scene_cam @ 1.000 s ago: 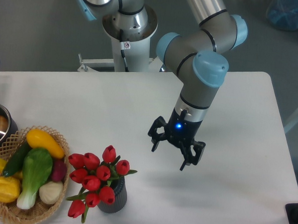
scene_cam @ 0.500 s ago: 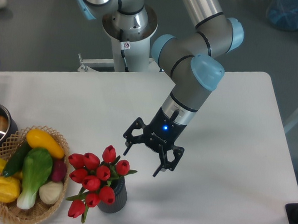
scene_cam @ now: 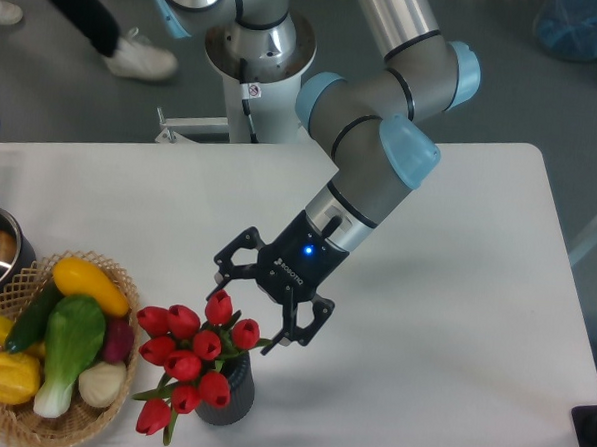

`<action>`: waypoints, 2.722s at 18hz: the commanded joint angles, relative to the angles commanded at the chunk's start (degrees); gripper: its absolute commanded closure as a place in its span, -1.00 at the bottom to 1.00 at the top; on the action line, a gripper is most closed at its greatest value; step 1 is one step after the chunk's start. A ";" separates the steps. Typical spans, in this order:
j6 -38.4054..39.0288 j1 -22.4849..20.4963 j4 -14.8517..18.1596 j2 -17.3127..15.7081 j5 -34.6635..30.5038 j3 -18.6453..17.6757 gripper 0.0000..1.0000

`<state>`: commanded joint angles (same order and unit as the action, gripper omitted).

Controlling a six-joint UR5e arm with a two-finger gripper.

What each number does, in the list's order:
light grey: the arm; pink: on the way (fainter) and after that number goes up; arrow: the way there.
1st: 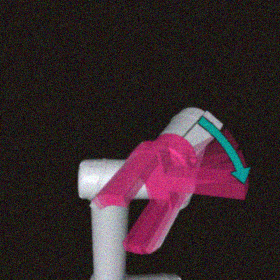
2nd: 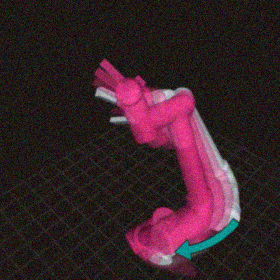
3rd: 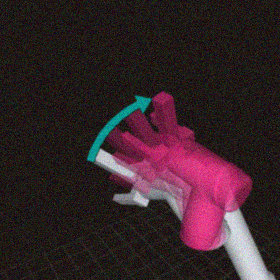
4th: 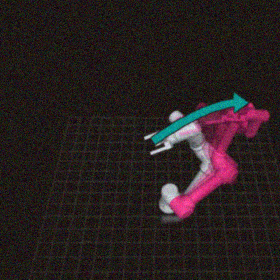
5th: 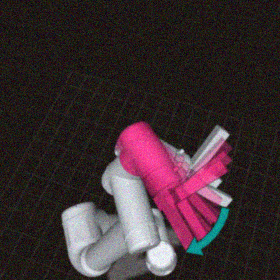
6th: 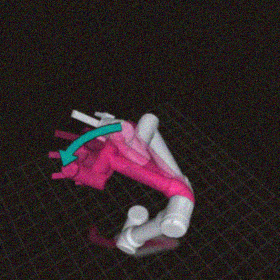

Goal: Pick up the flowers from the vase
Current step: 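Move the open gripper toward the red tulip stems above the black vase, then lower the gripper around the tulip stems and close it, then lift the gripped tulips up out of the black vase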

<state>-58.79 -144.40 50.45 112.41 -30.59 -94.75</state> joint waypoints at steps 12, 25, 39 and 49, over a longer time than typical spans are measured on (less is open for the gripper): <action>-4.58 0.09 -1.32 1.85 3.60 -0.09 -0.13; -6.60 -0.53 -1.49 0.97 8.61 -0.26 1.00; -6.42 -3.51 -1.49 -2.63 12.66 0.26 1.00; -4.14 -6.15 -1.41 -4.92 19.33 0.79 1.00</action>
<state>-62.93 -150.55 49.04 107.49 -11.26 -93.96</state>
